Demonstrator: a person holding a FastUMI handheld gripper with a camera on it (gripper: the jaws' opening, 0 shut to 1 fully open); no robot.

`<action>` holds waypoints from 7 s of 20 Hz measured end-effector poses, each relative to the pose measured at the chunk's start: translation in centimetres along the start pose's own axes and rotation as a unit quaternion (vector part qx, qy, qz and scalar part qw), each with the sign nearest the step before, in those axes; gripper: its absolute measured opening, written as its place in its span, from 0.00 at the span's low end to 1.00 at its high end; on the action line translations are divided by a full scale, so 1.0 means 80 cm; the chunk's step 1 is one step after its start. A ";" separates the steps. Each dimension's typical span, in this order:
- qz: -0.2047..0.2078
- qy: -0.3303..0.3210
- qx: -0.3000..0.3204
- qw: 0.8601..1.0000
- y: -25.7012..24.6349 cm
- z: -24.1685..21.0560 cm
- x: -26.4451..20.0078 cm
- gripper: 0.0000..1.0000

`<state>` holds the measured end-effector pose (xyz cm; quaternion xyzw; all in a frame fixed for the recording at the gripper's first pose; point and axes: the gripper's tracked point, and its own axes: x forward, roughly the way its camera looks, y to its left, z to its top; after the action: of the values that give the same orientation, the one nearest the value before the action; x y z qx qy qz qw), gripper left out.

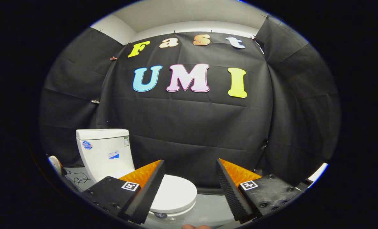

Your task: Open the toilet lid.

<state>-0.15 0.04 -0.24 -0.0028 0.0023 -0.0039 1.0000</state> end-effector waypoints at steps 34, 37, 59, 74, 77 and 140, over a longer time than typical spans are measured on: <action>0.047 0.362 0.248 0.897 0.050 -0.281 -0.023 0.99; 0.042 0.386 0.305 0.870 0.052 -0.308 -0.028 0.99; 0.053 0.415 0.402 0.815 0.085 -0.414 -0.016 0.99; 0.078 0.428 0.401 0.807 0.113 -0.428 -0.007 0.25; 0.090 0.427 0.391 0.810 0.113 -0.426 -0.006 0.24; 0.390 0.232 0.025 0.891 0.542 -0.065 0.116 0.82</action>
<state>9.45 43.26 -5.69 0.0244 0.2353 0.3860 0.8917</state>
